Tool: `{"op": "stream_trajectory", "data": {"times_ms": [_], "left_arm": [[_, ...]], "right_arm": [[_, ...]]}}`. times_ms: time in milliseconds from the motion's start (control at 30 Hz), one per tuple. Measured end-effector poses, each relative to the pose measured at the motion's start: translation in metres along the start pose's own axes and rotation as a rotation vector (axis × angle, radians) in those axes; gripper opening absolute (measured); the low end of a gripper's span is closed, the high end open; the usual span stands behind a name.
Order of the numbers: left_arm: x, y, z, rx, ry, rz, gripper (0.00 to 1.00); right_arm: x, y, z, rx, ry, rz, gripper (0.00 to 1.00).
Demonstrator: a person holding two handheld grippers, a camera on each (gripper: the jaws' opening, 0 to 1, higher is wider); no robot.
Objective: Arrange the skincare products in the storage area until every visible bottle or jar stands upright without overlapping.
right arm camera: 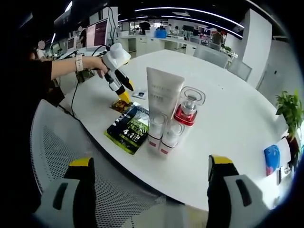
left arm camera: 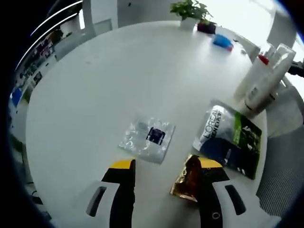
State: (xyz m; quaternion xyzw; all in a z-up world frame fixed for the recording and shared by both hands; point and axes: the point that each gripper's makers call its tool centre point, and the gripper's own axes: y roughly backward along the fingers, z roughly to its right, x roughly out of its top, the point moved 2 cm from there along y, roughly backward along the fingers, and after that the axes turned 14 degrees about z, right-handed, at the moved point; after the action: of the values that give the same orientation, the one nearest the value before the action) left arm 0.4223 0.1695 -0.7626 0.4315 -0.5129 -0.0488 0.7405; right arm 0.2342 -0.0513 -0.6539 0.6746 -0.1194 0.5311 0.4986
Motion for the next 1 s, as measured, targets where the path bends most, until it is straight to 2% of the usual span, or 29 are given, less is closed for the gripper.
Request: {"op": "stream_trajectory", "data": {"times_ms": [167,300,567,733,1000], "left_arm": [[0.007,-0.002,0.004,-0.042,0.105,0.02,0.46],[0.012,-0.009,-0.001,-0.015,0.068,0.018,0.41],[0.027,-0.023,0.002,-0.03,0.058,0.01,0.43],[0.037,-0.033,0.001,-0.02,0.074,0.031,0.42],[0.047,-0.045,0.008,-0.01,0.045,0.016,0.46]], "right_arm": [[-0.002,0.0,0.001,-0.009,-0.007,0.001,1.0],[-0.005,0.001,0.003,-0.014,-0.013,-0.004,1.0],[-0.008,0.001,0.006,-0.023,-0.027,-0.01,1.0],[-0.008,0.002,0.007,-0.025,-0.033,-0.009,1.0],[-0.01,0.0,0.006,-0.023,-0.04,-0.01,1.0]]}}
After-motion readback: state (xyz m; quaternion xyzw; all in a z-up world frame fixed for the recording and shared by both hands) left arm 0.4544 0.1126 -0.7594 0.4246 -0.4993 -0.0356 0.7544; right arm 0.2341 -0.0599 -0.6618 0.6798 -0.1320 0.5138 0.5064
